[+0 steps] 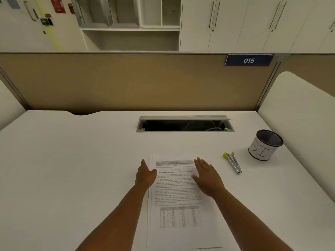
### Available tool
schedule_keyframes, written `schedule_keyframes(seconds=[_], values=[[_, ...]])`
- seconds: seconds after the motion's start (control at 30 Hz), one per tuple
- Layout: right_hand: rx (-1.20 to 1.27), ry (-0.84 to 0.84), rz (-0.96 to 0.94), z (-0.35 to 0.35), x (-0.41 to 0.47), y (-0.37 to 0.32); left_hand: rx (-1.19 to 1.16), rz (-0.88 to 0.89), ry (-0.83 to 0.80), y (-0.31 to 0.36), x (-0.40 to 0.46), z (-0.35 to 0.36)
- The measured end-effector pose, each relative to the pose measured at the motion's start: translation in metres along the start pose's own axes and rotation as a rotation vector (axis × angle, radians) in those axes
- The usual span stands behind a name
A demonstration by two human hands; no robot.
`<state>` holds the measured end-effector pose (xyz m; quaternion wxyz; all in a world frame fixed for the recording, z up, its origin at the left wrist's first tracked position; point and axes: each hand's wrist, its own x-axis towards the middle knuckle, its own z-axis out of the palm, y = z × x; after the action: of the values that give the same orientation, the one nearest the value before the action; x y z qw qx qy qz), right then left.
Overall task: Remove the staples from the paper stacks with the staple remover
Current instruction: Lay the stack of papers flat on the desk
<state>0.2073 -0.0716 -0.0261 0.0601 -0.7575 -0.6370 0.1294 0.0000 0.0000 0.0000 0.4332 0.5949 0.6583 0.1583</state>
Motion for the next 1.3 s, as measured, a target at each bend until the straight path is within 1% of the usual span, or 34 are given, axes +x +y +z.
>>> schedule_keyframes(seconds=[0.07, 0.23, 0.37, 0.43, 0.5, 0.57, 0.63, 0.73, 0.77, 0.83, 0.9, 0.93, 1.0, 1.07, 1.13, 1.2, 1.3], values=[[0.025, -0.048, 0.018, 0.004, 0.004, 0.0, -0.097, -0.057, 0.025, -0.001, 0.005, 0.003], [0.074, -0.138, 0.073, 0.017, 0.006, -0.002, -0.244, -0.131, 0.013, 0.003, 0.012, 0.008], [0.06, -0.135, 0.076, 0.022, 0.009, -0.002, -0.268, -0.195, 0.021, 0.005, 0.018, 0.006], [0.067, -0.134, 0.078, 0.022, 0.009, -0.003, -0.31, -0.224, -0.019, 0.003, 0.019, 0.007], [0.074, -0.139, 0.086, 0.02, 0.009, -0.003, -0.37, -0.214, -0.076, 0.001, 0.016, 0.01], [0.083, -0.172, 0.094, 0.018, 0.01, -0.004, -0.354, -0.184, -0.084, -0.002, 0.013, 0.014], [0.146, -0.175, 0.121, 0.013, 0.011, -0.01, -0.357, -0.155, -0.064, -0.001, 0.01, 0.015], [0.343, -0.1, 0.129, 0.0, 0.014, -0.028, -0.424, -0.135, -0.044, 0.004, 0.009, 0.013], [0.418, -0.111, 0.12, -0.006, 0.015, -0.037, -0.443, -0.129, -0.046, 0.006, 0.01, 0.011], [0.57, -0.225, 0.11, -0.018, 0.015, -0.055, -0.473, -0.114, -0.053, 0.016, 0.01, 0.007], [0.631, -0.361, 0.095, -0.027, 0.017, -0.073, -0.478, -0.102, -0.054, 0.027, 0.01, 0.002], [0.621, -0.396, 0.072, -0.032, 0.017, -0.081, -0.47, -0.094, -0.056, 0.032, 0.009, 0.0], [0.642, -0.417, 0.027, -0.041, 0.017, -0.094, -0.466, -0.086, -0.067, 0.041, 0.006, -0.003], [0.634, -0.385, 0.009, -0.048, 0.014, -0.102, -0.479, -0.09, -0.08, 0.046, 0.002, -0.004], [0.479, -0.25, 0.034, -0.051, 0.011, -0.105, -0.53, -0.077, -0.114, 0.05, -0.006, -0.004], [0.371, -0.115, 0.104, -0.054, 0.007, -0.106, -0.581, -0.024, -0.161, 0.052, -0.013, -0.004], [0.359, -0.028, 0.176, -0.062, 0.001, -0.104, -0.622, 0.005, -0.197, 0.05, -0.013, -0.004]])
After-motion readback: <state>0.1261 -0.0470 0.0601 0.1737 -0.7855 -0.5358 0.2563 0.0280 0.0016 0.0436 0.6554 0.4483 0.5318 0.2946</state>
